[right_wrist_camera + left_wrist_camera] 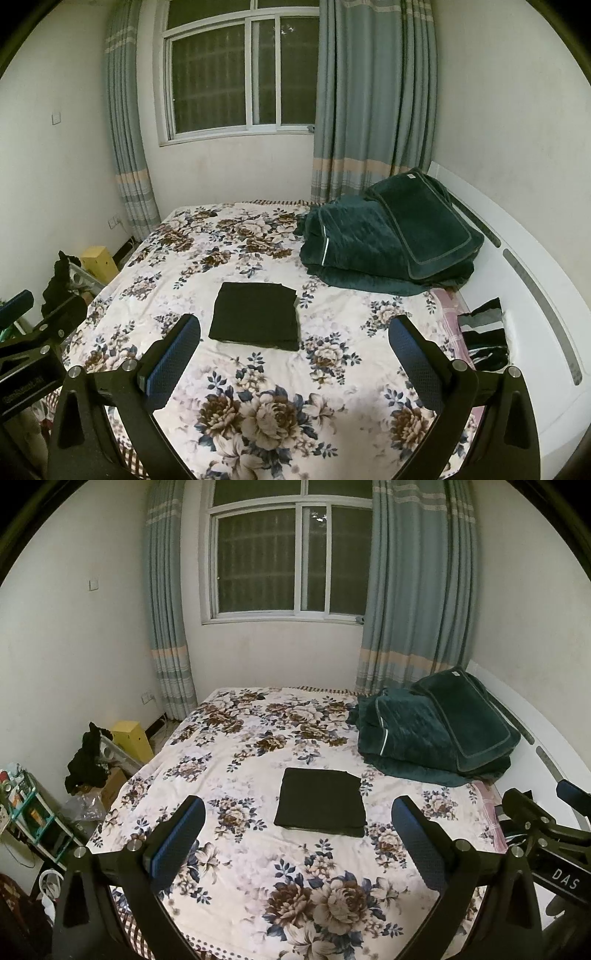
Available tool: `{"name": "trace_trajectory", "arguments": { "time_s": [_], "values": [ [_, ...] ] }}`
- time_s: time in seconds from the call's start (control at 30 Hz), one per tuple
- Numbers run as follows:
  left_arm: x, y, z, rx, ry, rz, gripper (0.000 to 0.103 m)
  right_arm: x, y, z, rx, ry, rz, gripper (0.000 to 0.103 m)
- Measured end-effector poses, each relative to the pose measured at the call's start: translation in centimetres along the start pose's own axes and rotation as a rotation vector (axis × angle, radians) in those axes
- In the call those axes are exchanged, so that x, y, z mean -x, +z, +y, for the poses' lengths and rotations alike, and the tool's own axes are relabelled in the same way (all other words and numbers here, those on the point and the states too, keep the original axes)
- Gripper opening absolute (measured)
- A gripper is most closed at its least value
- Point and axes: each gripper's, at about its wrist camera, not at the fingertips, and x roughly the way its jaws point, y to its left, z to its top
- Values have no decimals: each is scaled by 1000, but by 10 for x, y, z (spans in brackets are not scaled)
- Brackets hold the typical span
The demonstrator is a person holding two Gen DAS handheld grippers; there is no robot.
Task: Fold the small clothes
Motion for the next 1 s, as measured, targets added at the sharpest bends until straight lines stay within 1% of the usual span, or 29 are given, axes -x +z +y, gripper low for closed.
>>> {"name": "trace_trajectory", "arguments": {
  "time_s": [1.0],
  "values": [
    [0, 0, -2, 0, -1, -2, 103, 6, -7, 1, -11, -13, -2, 103]
  ]
}}
